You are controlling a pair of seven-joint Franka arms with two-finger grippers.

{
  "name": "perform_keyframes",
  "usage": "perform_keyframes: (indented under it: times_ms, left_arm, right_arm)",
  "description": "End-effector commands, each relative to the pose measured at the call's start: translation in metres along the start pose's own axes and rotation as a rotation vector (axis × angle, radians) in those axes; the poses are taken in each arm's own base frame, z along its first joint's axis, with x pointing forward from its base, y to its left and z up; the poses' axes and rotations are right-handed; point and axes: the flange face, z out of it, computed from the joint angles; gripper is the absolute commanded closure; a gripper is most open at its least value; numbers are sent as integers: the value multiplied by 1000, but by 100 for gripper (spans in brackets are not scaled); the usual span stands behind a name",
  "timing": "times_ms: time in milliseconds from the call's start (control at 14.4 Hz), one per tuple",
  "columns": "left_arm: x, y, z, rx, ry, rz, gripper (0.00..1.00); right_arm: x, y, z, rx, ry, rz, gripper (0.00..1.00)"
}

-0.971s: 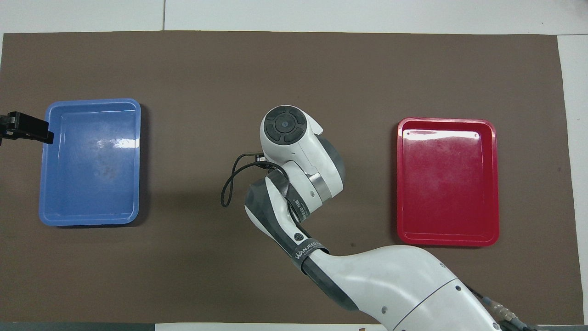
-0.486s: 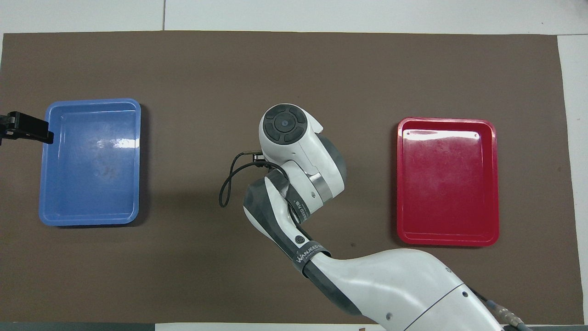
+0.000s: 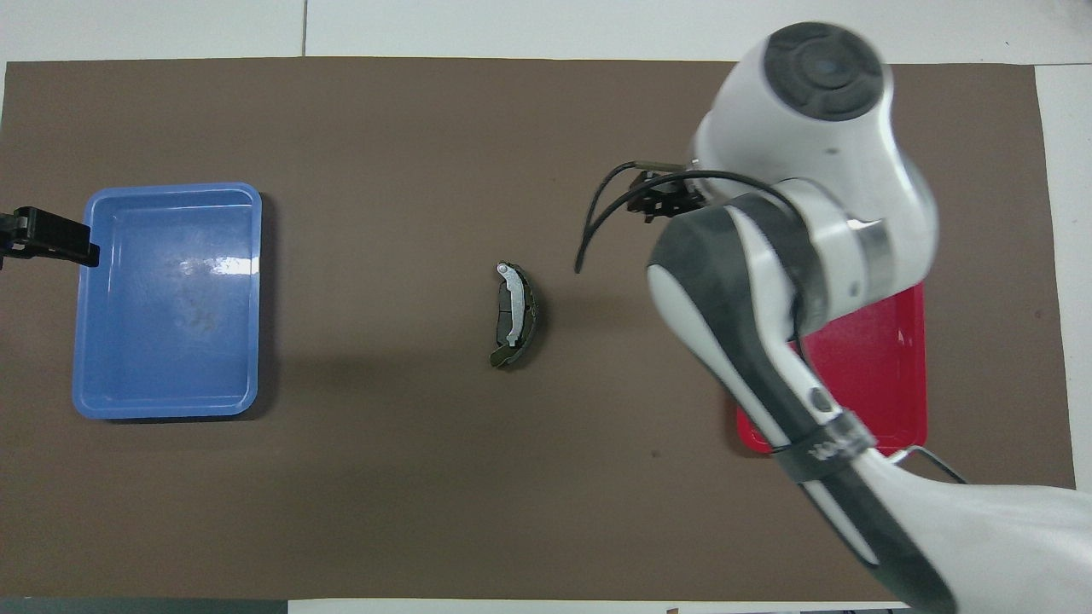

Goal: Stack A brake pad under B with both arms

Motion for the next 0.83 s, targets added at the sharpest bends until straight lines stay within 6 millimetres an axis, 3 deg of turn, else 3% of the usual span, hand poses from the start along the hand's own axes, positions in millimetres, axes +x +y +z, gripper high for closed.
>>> perform_keyframes:
  times_ms: [0,69,139,277,416,555,763]
  left_arm:
    - [-9,-2,-2,9,-9,2,0]
    - [-9,-1,-2,9,-9,5,0]
    - [-9,-2,-2,9,-9,2,0]
    - [-9,-2,-2,9,-9,3,0]
    - [-9,-2,-2,9,-9,3,0]
    - [-9,-1,-2,9,-9,3,0]
    - [-9,-2,-2,9,-9,2,0]
  right_arm:
    - [2,103,-31,-10,-68,-29,0]
    - [0,147,-48,-6,-90,-20,0]
    - [-7,175,-64,0,-100,-27,0]
    - [-25,213,-89,6,-133,-69,0]
    - [-28,257,-97,20,-135,-88,0]
    - [-25,269,-97,17,-122,-104,0]
    - [-31,260,-106,-84,-110,-141,0]
